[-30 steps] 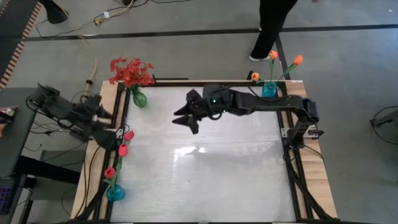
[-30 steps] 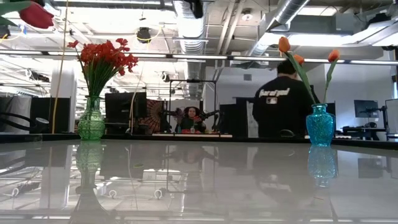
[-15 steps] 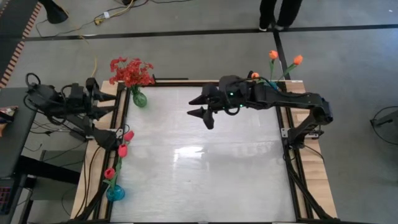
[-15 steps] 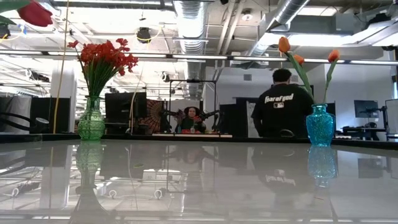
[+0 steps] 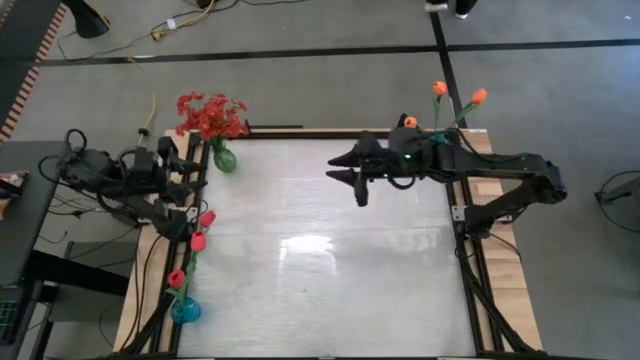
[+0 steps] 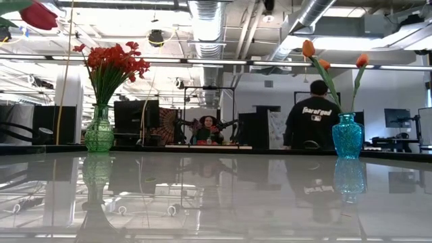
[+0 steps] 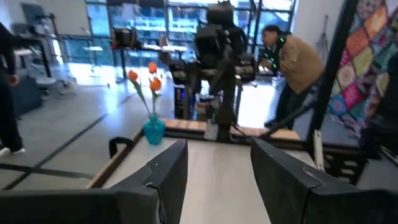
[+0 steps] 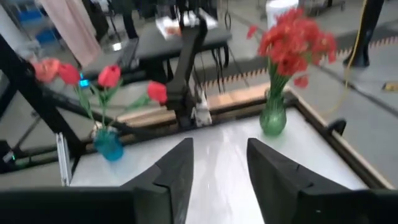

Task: Sort flowers into vase by color
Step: Return to Home Position

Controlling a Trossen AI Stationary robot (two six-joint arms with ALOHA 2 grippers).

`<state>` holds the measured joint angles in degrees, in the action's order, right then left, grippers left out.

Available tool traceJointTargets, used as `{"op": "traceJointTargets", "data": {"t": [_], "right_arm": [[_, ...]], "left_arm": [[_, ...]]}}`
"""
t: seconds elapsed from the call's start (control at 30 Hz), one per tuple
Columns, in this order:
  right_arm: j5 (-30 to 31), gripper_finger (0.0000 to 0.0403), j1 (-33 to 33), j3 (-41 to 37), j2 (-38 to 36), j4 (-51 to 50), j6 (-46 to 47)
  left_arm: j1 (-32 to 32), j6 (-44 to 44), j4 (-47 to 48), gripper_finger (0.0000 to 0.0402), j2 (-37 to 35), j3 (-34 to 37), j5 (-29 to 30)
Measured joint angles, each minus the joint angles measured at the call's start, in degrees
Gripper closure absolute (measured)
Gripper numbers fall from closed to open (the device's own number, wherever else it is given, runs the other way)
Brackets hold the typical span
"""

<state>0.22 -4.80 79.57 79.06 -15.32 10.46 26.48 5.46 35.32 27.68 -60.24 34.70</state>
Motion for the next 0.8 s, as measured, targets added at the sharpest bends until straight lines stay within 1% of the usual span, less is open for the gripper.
{"op": "traceJointTargets", "data": {"t": [0.13,0.27,0.43,0.5,0.6,0.67,0.8], "right_arm": [[0.01,0.0251,-0.86,-7.95,-4.42,9.24,0.02],[-0.03,0.0280,-2.63,-14.14,-6.40,16.67,1.07],[-0.14,0.0310,-4.92,-17.61,-6.79,18.92,3.45],[-0.35,0.0320,-5.38,-18.52,-6.77,18.91,3.48],[-1.90,0.0336,-5.49,-19.04,-6.76,18.74,3.59],[-3.00,0.0347,-5.49,-19.01,-6.76,18.99,3.56],[-4.99,0.0374,-5.29,-18.99,-6.79,18.70,3.18]], "left_arm": [[-3.16,-1.88,-2.68,0.0237,-0.11,0.13,-0.69],[-7.17,-1.56,-3.14,0.0237,0.64,0.13,-4.86],[-13.89,-1.55,-3.15,0.0237,2.84,1.30,-11.11],[-17.62,-1.96,-3.12,0.0237,3.96,1.67,-14.03],[-24.42,-2.59,-4.31,0.0237,5.34,2.37,-20.47],[-29.78,-3.51,-5.95,0.0237,5.54,3.15,-25.38],[-41.81,-4.21,-6.61,0.0242,4.87,4.04,-32.81]]}}
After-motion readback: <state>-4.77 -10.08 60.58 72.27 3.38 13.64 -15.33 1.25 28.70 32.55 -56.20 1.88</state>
